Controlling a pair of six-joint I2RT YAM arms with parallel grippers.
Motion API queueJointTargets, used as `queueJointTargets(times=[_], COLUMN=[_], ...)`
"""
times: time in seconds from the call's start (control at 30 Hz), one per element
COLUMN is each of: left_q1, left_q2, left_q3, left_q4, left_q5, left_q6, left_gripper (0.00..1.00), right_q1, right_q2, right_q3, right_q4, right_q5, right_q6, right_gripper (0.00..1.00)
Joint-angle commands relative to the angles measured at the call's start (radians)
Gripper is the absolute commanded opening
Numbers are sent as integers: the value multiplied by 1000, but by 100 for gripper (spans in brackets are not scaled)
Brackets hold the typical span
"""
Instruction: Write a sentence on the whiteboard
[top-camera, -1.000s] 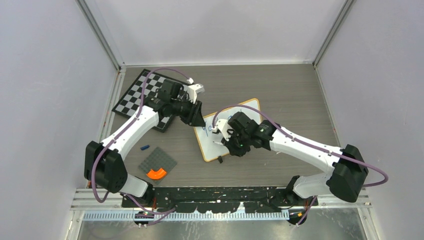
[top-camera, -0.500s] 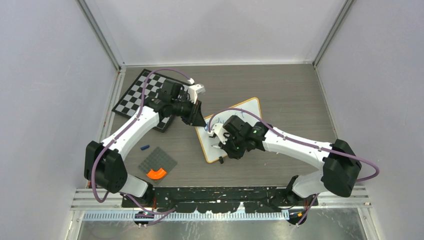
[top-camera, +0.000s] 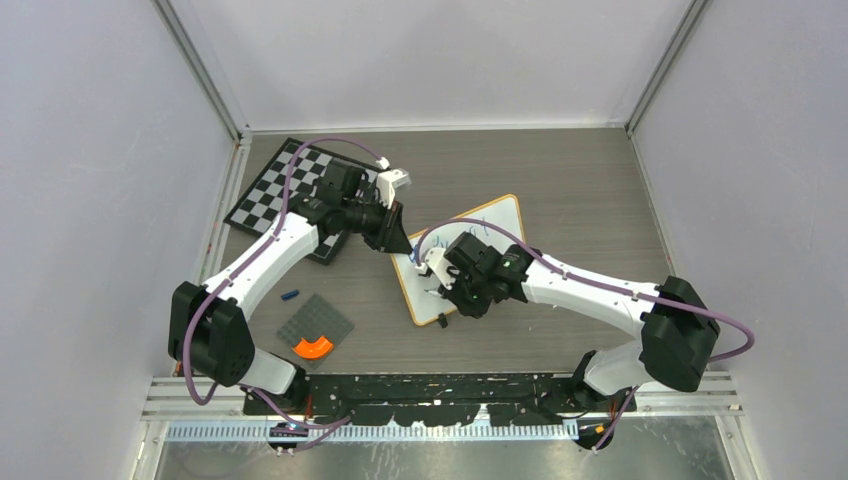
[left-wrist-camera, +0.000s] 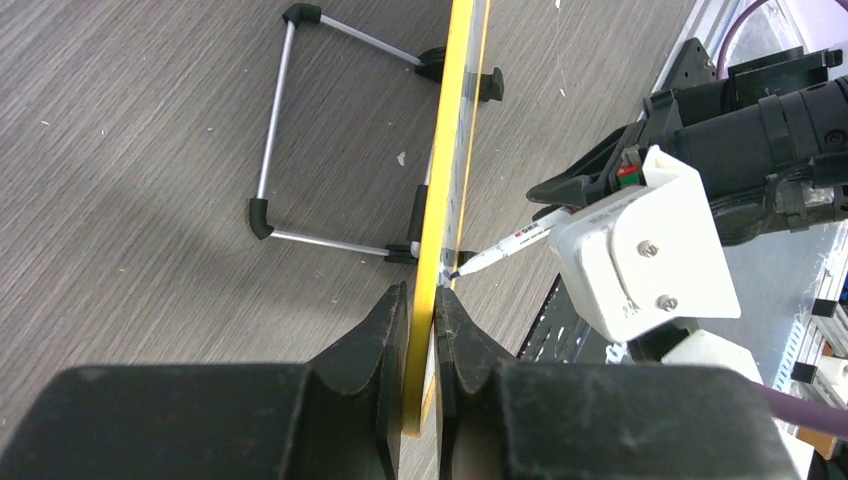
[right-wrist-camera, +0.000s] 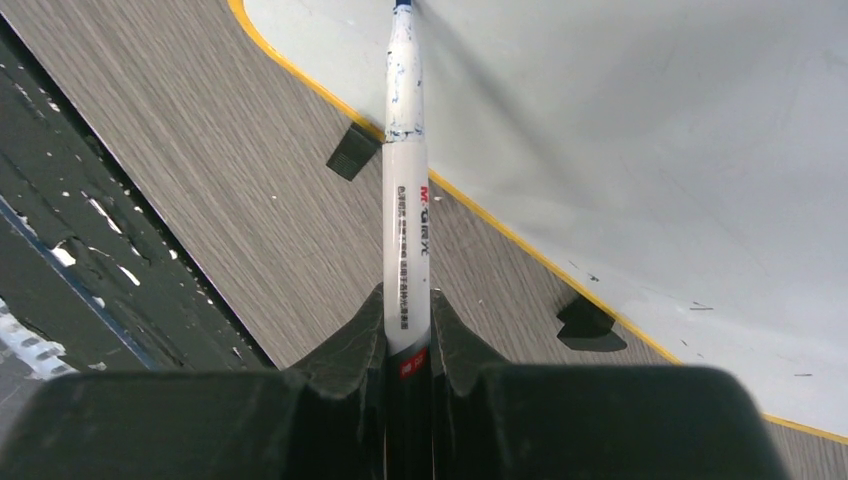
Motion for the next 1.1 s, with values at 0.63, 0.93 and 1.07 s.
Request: queueJointTargets(times=[0.63,0.93,1.07], left_q1=[4,4,4], left_q2=[1,-5,-2], left_q3=[-11,-12,-13], left_q4=[33,25,22], left_q5=[-41,-44,-47], left_q6=[22,52,65], left_gripper=[0,0,0], right_q1=[-74,-74,-74], right_q2=[-83,2,-2], right_q3=[74,72,42], right_q4=[-51,-35,-38], right_q5=[-55,-16,-23], right_q6=[-21,-20,-21], right_gripper=[0,0,0])
